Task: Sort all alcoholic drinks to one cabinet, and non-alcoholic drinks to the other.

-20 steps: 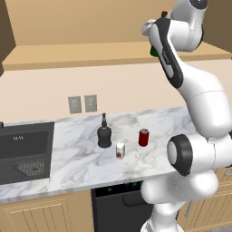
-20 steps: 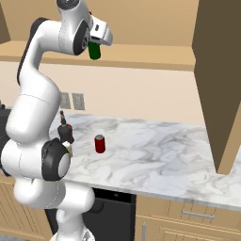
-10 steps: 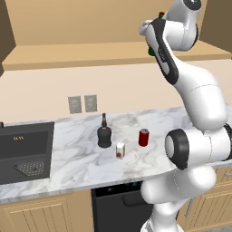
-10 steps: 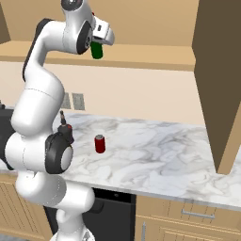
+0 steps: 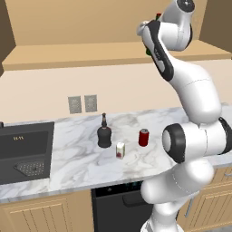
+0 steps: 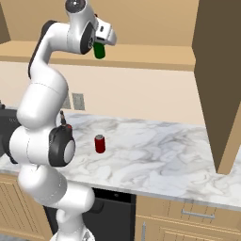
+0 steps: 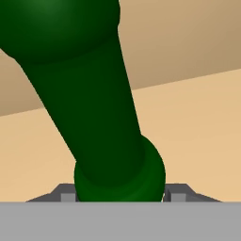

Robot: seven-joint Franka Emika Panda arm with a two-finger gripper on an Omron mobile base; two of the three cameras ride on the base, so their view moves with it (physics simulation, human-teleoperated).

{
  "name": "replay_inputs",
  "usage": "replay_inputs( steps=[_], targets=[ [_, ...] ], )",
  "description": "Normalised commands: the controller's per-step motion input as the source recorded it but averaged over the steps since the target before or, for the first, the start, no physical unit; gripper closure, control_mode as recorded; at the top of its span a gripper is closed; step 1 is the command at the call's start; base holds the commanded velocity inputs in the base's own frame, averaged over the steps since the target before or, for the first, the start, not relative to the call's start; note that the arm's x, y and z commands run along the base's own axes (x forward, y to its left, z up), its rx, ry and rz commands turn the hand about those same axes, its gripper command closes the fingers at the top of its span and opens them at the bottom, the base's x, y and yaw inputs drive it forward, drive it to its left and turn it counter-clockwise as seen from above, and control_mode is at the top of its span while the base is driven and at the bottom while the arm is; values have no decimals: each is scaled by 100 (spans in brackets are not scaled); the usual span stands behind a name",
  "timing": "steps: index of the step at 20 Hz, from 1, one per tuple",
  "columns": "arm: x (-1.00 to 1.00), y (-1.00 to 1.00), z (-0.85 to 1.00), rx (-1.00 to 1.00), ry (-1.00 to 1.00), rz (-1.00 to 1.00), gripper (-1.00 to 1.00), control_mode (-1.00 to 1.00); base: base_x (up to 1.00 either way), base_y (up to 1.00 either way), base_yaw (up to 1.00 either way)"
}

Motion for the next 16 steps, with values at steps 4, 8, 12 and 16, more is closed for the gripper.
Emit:
replay_inputs(
  steps=[4,8,12,16],
  targets=[
    [26,0,-10,0,1,-2,100,-100,0,0,0],
    [24,0,-10,0,1,-2,100,-100,0,0,0],
    [22,0,-8,0,0,-2,100,-100,0,0,0],
    [22,0,-6,0,0,-1,100,-100,0,0,0]
  ],
)
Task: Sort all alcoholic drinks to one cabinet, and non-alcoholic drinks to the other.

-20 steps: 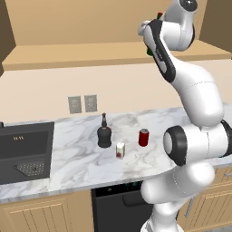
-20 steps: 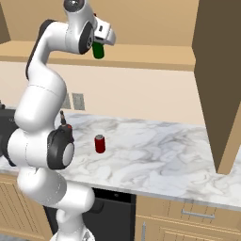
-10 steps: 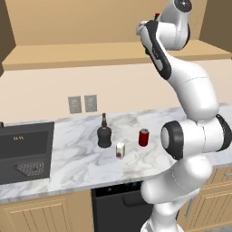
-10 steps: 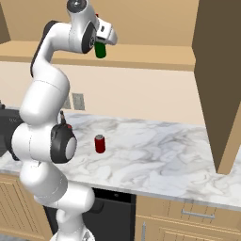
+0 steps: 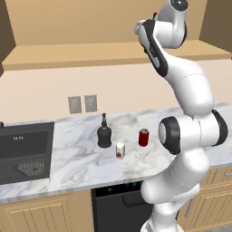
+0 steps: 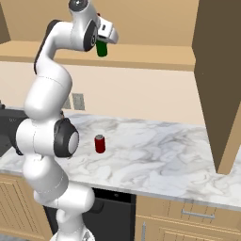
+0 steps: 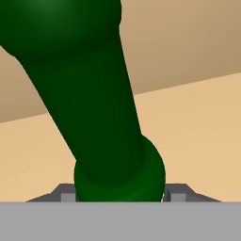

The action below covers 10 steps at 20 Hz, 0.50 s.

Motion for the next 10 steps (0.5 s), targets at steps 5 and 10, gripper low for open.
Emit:
replay_inputs(
  steps=[5,10],
  targets=[
    [17,0,-1,0,0,0,100,-100,0,0,0],
    [11,0,-1,0,0,0,100,-100,0,0,0]
  ],
)
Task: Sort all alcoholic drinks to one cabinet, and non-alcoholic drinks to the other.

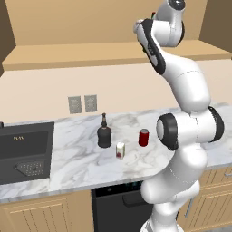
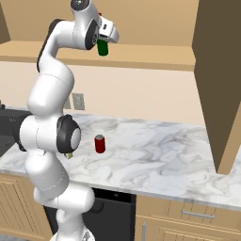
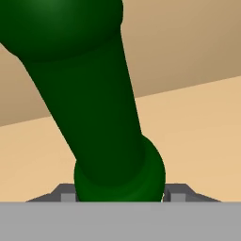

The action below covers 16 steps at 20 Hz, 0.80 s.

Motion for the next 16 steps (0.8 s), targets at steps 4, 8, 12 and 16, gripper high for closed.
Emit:
replay_inputs(
  steps=[4,8,12,16],
  targets=[
    [9,0,-1,0,0,0,100,-100,0,0,0],
    [7,0,-1,0,0,0,100,-100,0,0,0],
    [7,0,-2,0,0,0,-100,-100,0,0,0],
    [6,0,-1,0,0,0,-100,-100,0,0,0]
  ],
)
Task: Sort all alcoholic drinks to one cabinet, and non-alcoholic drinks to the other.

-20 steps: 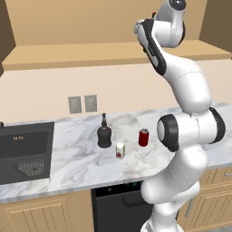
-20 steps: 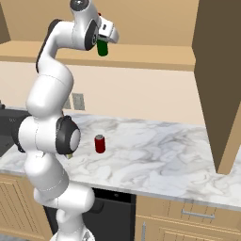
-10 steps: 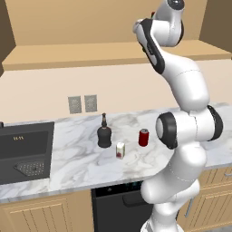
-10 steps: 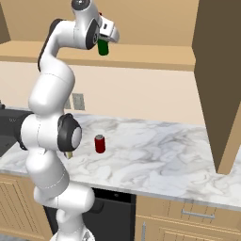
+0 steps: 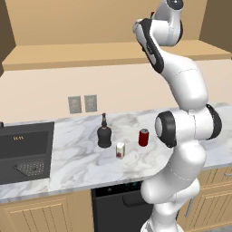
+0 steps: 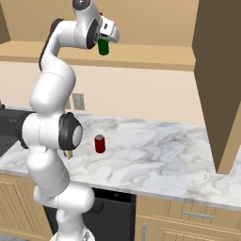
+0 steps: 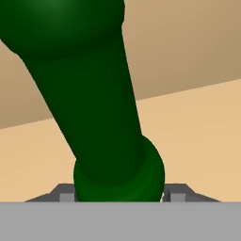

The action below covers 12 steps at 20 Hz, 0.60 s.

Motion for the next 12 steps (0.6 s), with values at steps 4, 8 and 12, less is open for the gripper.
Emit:
replay_inputs(
  steps=[4,8,12],
  targets=[
    [2,0,0,0,0,0,-100,-100,0,0,0],
    [0,0,0,0,-3,0,-100,-100,0,0,0],
    [0,0,0,0,-7,0,-100,-100,0,0,0]
  ],
)
